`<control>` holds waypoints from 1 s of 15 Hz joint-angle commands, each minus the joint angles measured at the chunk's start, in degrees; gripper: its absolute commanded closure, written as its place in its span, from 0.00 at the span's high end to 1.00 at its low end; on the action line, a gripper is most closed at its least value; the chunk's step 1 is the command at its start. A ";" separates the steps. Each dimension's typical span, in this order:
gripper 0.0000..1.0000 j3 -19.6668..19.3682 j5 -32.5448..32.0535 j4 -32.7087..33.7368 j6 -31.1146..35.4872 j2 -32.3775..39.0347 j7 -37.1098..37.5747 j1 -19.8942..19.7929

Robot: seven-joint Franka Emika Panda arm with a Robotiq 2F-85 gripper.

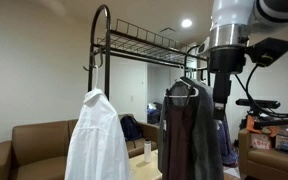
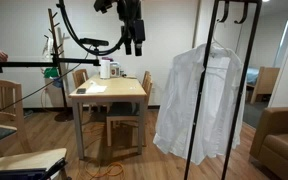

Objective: Hang the white shirt on the same rod as the other clothes

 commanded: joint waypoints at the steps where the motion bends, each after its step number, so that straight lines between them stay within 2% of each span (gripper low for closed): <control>1: 1.00 0.33 0.15 0.13 -0.13 0.02 -0.11 -0.39; 10: 1.00 0.34 0.43 0.72 0.51 0.69 -0.35 -0.26; 15: 1.00 2.31 -2.26 9.86 2.81 8.85 -0.93 -0.12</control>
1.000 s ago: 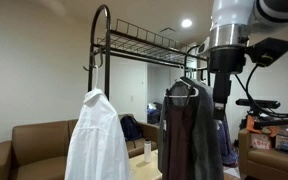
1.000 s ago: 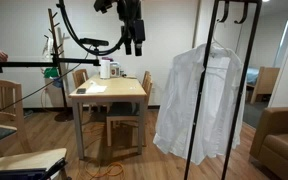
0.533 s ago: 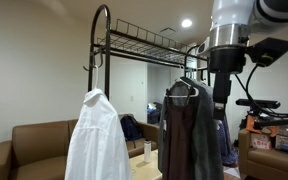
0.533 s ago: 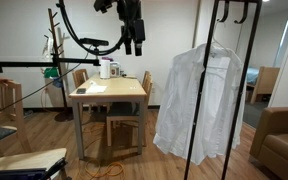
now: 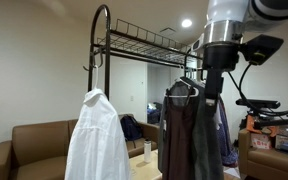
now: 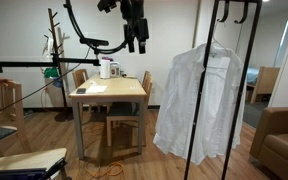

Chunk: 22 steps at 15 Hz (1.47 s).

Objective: Hang the white shirt on the same rod as the other clothes

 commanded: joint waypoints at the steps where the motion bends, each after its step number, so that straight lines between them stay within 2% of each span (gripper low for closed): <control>1: 1.00 1.93 -2.37 9.22 1.40 7.98 -0.57 -0.16; 7: 1.00 4.56 -12.14 27.88 -2.19 21.14 1.85 0.61; 10: 1.00 4.36 -14.53 37.81 -2.54 29.07 2.86 2.27; 14: 1.00 2.54 -14.93 49.86 -0.11 39.79 4.04 5.75; 17: 1.00 -0.89 -18.10 57.57 0.51 46.08 7.81 9.11; 18: 1.00 0.93 -15.46 50.15 1.24 41.08 4.91 6.77; 22: 1.00 0.52 -15.74 51.40 1.32 42.60 5.17 7.27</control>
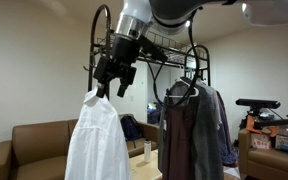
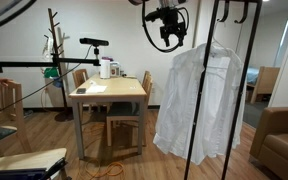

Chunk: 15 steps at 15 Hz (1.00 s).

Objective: Hang the white shirt on the same rod as the other clothes

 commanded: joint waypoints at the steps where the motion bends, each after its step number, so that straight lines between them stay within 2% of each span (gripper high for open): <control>1: 1.00 0.00 0.00 0.00 0.00 -0.17 0.00 0.00; 2: 1.00 -0.78 -1.31 -1.04 2.78 -0.56 3.75 0.43; 6: 1.00 -2.49 -4.23 -1.08 7.18 1.11 12.57 1.75; 10: 1.00 -4.58 -8.21 -1.18 7.85 2.58 20.57 3.31; 13: 1.00 -5.05 -9.04 -1.21 8.32 3.57 23.17 3.74; 14: 0.98 -5.22 -9.18 -0.96 8.26 3.91 23.76 3.95; 15: 0.74 -5.51 -9.67 -0.84 8.57 4.19 24.56 4.24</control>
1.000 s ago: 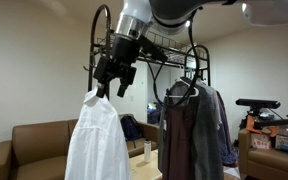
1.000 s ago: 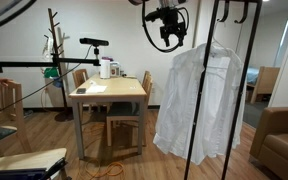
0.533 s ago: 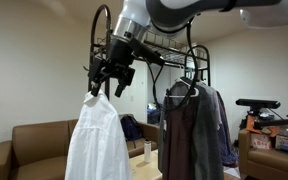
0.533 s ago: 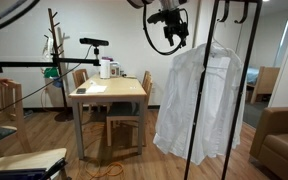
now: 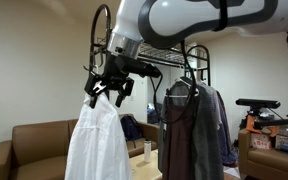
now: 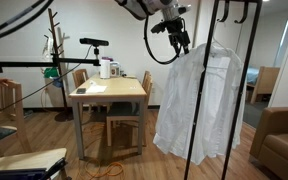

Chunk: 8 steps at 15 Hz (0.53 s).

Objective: Hang the white shirt on the same rod as the other clothes

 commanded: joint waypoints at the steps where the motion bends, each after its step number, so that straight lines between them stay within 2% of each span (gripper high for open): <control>1: 0.73 -0.84 -1.90 -0.03 1.64 0.71 3.19 0.92; 2: 0.69 -0.89 -1.98 0.00 1.76 0.84 3.43 0.99; 8: 0.28 -0.89 -1.33 0.07 1.39 0.97 3.26 1.11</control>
